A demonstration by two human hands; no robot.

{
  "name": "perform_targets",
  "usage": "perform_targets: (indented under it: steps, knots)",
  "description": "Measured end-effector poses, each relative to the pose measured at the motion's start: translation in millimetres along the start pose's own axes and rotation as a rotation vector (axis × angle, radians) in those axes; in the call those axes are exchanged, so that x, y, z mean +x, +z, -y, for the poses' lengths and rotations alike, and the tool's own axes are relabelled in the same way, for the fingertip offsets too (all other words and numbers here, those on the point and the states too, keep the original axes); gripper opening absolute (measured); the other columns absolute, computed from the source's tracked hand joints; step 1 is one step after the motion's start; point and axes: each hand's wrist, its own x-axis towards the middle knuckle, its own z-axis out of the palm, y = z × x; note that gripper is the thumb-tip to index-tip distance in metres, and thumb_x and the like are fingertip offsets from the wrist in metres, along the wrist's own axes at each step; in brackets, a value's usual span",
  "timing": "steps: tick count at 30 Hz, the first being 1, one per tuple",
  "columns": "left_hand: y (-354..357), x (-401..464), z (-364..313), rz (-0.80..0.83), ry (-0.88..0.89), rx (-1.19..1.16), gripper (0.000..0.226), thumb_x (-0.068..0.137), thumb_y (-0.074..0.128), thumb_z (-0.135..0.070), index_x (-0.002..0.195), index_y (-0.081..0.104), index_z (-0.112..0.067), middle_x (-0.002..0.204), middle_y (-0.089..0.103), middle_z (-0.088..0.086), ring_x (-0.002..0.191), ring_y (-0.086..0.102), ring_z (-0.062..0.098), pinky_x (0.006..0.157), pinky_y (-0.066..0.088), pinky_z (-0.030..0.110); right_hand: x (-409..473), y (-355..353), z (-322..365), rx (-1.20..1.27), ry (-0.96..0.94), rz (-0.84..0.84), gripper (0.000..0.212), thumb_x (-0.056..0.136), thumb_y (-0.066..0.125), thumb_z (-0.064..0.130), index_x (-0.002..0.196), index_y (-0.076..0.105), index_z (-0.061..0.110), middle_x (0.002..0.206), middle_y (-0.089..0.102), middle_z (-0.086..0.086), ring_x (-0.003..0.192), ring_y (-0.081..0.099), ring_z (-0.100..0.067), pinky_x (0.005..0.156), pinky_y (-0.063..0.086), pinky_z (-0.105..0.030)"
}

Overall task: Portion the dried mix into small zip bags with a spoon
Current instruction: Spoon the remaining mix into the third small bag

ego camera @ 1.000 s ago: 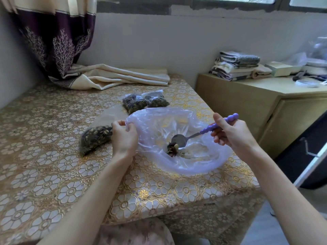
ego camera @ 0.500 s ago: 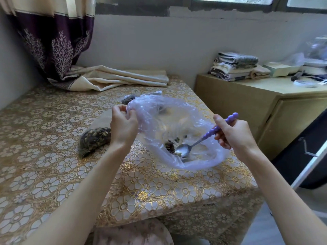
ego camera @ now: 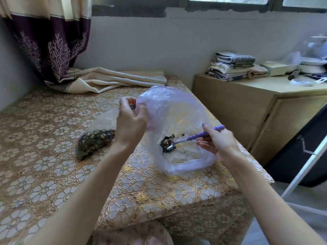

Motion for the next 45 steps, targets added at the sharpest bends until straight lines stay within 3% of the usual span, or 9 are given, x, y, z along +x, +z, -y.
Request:
perform_targets:
  steps: [3,6,8,11,15,21,32,38,45]
  knots:
    - [-15.6,3.5,8.0,0.0,0.001,0.091,0.027,0.091,0.049,-0.039,0.107,0.04,-0.018,0.1,0.059,0.01,0.088,0.061,0.024,0.077,0.053,0.045,-0.7,-1.4,0.4,0.057,0.023,0.012,0.037,0.093,0.056,0.022,0.066,0.061,-0.002,0.046,0.064,-0.007,0.04,0.062,-0.009,0.039,0.048,-0.015]
    - [-35.2,6.0,16.3,-0.094,0.095,0.158,0.035,0.086,0.047,-0.047,0.105,0.042,-0.019,0.094,0.06,0.001,0.078,0.061,0.008,0.061,0.052,0.023,-0.5,-2.3,1.3,0.07,0.015,0.009,0.039,0.094,0.055,0.023,0.064,0.062,-0.002,0.046,0.064,-0.007,0.039,0.061,-0.008,0.039,0.047,-0.014]
    - [-51.8,9.3,27.9,-0.152,0.146,0.255,0.039,0.084,0.05,-0.048,0.108,0.044,-0.018,0.099,0.057,0.002,0.085,0.058,0.008,0.067,0.047,0.015,-0.4,-1.9,2.8,0.076,-0.01,-0.021,0.039,0.093,0.056,0.024,0.064,0.062,0.001,0.045,0.063,-0.006,0.038,0.06,-0.008,0.038,0.046,-0.014]
    - [-79.8,14.7,52.0,-0.024,0.105,0.604,0.085,0.063,0.047,-0.071,0.13,0.04,-0.018,0.127,0.045,0.004,0.12,0.038,0.024,0.097,0.03,0.037,0.0,0.2,6.7,0.06,-0.082,-0.054,0.038,0.093,0.057,0.027,0.063,0.061,0.003,0.045,0.062,-0.004,0.037,0.059,-0.007,0.036,0.042,-0.013]
    - [-105.7,20.2,73.2,0.203,-0.011,0.722,0.121,0.045,0.071,-0.074,0.144,0.021,-0.027,0.143,0.038,0.006,0.13,0.032,0.026,0.106,0.021,0.048,-1.6,6.6,19.0,0.065,-0.18,-0.077,0.038,0.094,0.055,0.026,0.063,0.059,0.004,0.044,0.061,-0.003,0.035,0.056,-0.007,0.035,0.039,-0.013]
    - [-119.4,23.4,88.3,0.357,-0.033,0.743,0.099,0.059,0.084,-0.038,0.139,0.028,-0.02,0.138,0.043,0.012,0.121,0.044,0.028,0.1,0.036,0.041,-4.4,28.6,43.6,0.114,-0.256,-0.056,0.038,0.095,0.053,0.027,0.065,0.059,0.002,0.046,0.062,-0.002,0.036,0.055,-0.007,0.036,0.04,-0.014]
    - [-134.9,2.0,91.2,0.115,0.032,0.372,0.057,0.07,0.079,-0.02,0.115,0.044,-0.028,0.098,0.06,-0.007,0.089,0.058,0.008,0.07,0.042,0.016,-16.9,118.6,50.2,0.094,-0.357,0.154,0.043,0.096,0.053,0.025,0.062,0.061,-0.002,0.047,0.063,-0.005,0.035,0.054,-0.009,0.035,0.041,-0.016]
    - [-133.0,0.2,86.4,0.138,-0.032,0.233,0.056,0.072,0.077,-0.02,0.116,0.043,-0.026,0.101,0.06,-0.005,0.093,0.057,0.002,0.071,0.042,0.014,-33.3,154.7,42.1,-0.008,-0.526,0.403,0.036,0.094,0.055,0.02,0.063,0.069,0.008,0.065,0.069,-0.018,0.044,0.061,-0.018,0.043,0.05,-0.022]
    - [-130.2,0.0,85.9,0.138,-0.041,0.202,0.065,0.069,0.079,-0.021,0.122,0.041,-0.018,0.1,0.058,-0.011,0.092,0.058,0.001,0.075,0.047,0.02,-40.9,145.8,43.2,-0.055,-0.679,0.568,0.022,0.094,0.052,0.006,0.079,0.066,0.011,0.072,0.073,-0.003,0.054,0.063,-0.018,0.048,0.05,-0.023]
